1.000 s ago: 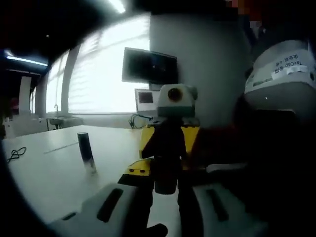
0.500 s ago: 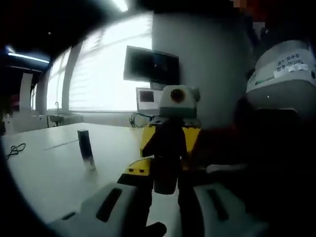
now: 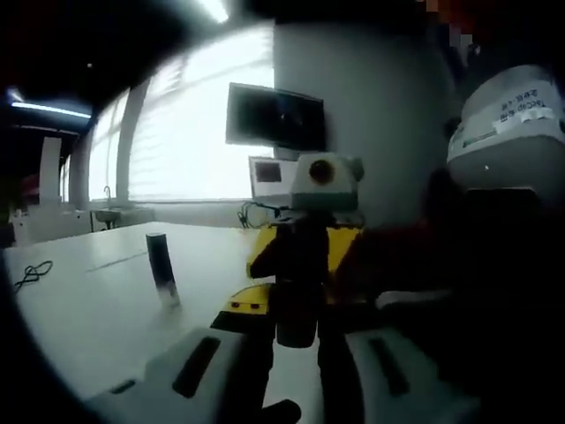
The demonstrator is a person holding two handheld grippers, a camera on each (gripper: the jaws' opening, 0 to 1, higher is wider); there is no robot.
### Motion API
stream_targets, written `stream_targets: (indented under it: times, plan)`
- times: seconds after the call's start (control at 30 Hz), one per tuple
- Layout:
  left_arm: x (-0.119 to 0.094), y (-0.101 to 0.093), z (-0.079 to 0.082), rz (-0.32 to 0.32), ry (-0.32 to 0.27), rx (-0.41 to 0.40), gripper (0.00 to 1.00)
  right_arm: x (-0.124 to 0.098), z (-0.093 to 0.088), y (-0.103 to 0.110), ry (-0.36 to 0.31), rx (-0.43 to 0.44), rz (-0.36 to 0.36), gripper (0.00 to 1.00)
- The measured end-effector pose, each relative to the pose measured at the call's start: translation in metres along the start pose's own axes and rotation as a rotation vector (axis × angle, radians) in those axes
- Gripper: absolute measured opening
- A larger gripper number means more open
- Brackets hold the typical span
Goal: Pick up cosmetic bottle twist off cap place on table pick up cap screw tight cap place on table
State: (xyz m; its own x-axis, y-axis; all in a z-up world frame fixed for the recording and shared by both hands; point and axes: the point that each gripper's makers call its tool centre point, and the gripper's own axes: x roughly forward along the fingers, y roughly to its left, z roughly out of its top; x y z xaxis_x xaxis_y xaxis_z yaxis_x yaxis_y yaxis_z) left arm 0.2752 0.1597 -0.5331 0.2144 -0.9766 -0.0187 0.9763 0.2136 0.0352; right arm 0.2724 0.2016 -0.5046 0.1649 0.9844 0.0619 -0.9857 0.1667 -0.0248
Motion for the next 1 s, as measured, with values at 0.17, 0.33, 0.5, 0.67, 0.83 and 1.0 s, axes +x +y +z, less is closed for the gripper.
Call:
stream_targets:
  times: [0.17,0.33,0.5,0.67,0.83,1.0]
  plan:
    - [-0.001,0.001,0.002,0.015,-0.007,0.013,0.08,-0.005,0.005,-0.002,-0.031,0.027,-0.006,0.21]
    - [-0.003,0.006,-0.001,0.037,0.001,0.018,0.08,-0.012,0.010,-0.004,-0.058,0.037,-0.030,0.21]
    - [-0.005,0.011,-0.003,0.058,-0.005,0.012,0.08,-0.021,0.014,-0.008,-0.071,0.030,-0.061,0.20]
    - [-0.007,0.017,-0.003,0.087,-0.005,0.010,0.08,-0.031,0.014,-0.013,-0.069,0.018,-0.102,0.19]
    - [-0.011,0.024,-0.003,0.120,-0.011,0.006,0.08,-0.040,0.010,-0.022,-0.064,0.011,-0.163,0.18]
    - [-0.014,0.030,-0.006,0.146,-0.007,0.003,0.08,-0.046,-0.012,-0.029,0.014,-0.029,-0.222,0.16]
